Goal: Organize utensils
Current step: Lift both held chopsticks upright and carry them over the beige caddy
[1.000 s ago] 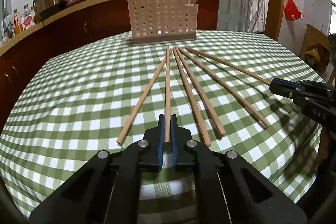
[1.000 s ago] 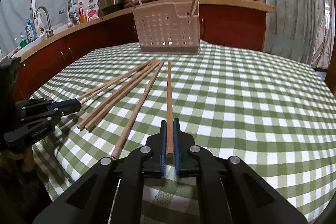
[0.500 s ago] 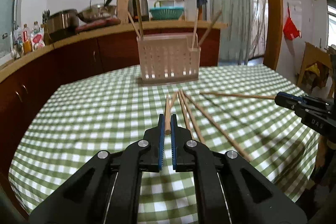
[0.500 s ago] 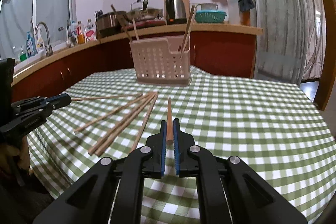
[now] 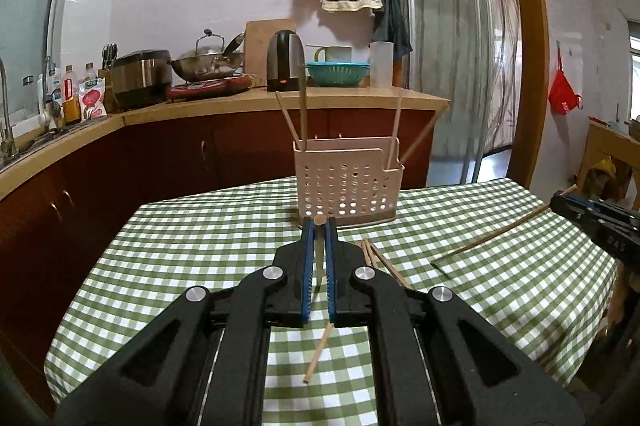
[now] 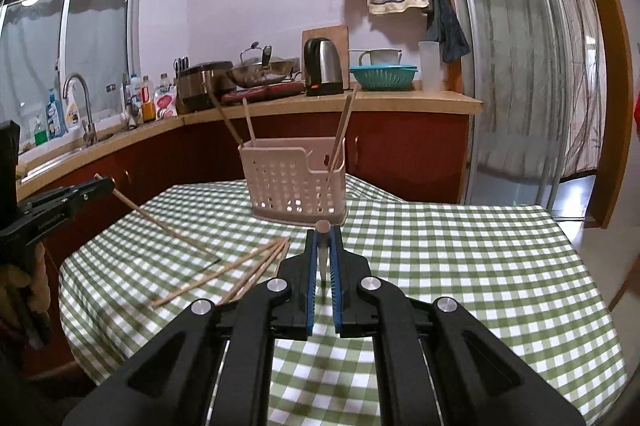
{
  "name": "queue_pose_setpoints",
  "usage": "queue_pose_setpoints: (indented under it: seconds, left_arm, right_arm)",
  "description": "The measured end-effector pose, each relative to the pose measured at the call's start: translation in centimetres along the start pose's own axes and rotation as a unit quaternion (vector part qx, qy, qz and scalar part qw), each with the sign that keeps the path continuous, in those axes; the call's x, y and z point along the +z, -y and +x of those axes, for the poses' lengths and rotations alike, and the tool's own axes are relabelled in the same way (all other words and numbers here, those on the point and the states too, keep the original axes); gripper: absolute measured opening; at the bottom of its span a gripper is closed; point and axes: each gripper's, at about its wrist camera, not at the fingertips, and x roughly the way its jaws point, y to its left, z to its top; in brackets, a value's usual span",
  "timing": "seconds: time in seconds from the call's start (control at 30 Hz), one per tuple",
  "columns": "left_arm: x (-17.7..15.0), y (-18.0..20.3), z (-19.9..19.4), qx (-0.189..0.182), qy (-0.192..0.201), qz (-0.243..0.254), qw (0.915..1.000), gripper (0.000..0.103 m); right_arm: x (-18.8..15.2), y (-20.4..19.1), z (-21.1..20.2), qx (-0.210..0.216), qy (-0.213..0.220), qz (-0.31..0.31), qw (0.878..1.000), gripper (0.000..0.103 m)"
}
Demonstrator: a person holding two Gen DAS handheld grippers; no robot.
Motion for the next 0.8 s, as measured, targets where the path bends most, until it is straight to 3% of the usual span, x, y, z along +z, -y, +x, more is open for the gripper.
queue_pose_setpoints:
  seconds: [0.8]
  left_arm:
    - [4.9, -1.9, 6.1, 0.003, 0.02, 0.01, 0.9997, 0.007]
  right_arm:
    - [6.0, -0.5, 6.8, 0.016, 0.031, -0.018, 0.999, 0.007]
